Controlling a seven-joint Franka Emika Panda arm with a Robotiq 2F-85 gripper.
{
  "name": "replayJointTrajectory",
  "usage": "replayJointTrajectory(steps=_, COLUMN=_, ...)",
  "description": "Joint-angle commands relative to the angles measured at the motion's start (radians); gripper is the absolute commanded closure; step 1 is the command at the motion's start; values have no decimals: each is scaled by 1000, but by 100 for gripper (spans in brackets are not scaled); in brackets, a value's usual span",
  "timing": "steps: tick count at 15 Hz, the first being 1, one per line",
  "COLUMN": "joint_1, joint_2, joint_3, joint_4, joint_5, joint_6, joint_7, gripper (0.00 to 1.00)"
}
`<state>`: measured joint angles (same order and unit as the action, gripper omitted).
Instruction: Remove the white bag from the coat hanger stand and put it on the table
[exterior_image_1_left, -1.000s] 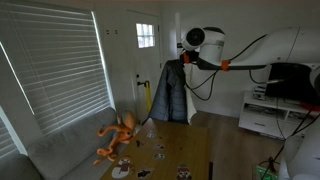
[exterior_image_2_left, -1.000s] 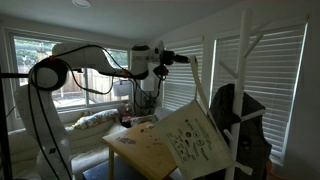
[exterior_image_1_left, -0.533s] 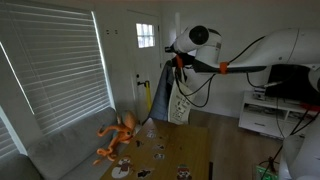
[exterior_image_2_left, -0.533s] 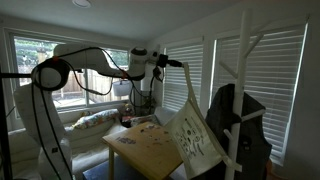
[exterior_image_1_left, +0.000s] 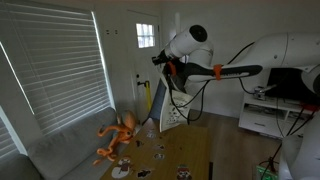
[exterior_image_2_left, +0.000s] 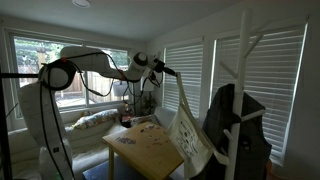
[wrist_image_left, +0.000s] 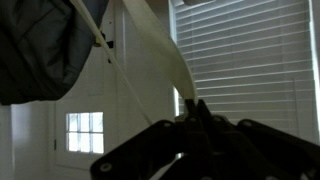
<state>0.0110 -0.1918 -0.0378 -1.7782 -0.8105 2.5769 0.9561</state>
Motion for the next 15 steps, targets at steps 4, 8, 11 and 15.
replayJointTrajectory(steps=4, joint_1=104, joint_2=10, joint_3=-2, joint_4=17, joint_5=447, joint_6=25, joint_7=-319, gripper=99)
replayJointTrajectory(steps=8, joint_1=173, joint_2=14, joint_3=-15, joint_4=34, joint_5=745, joint_6=-67, joint_7=-505, gripper=99)
replayJointTrajectory(steps=11, joint_1=143, joint_2=20, joint_3=19, joint_4=71, joint_5=972, joint_6=-221, joint_7=-625, gripper=99)
replayJointTrajectory(steps=15, joint_1=102, joint_2=31, joint_3=27, joint_4=114, joint_5=1026, joint_6=-393, joint_7=-651, gripper=99)
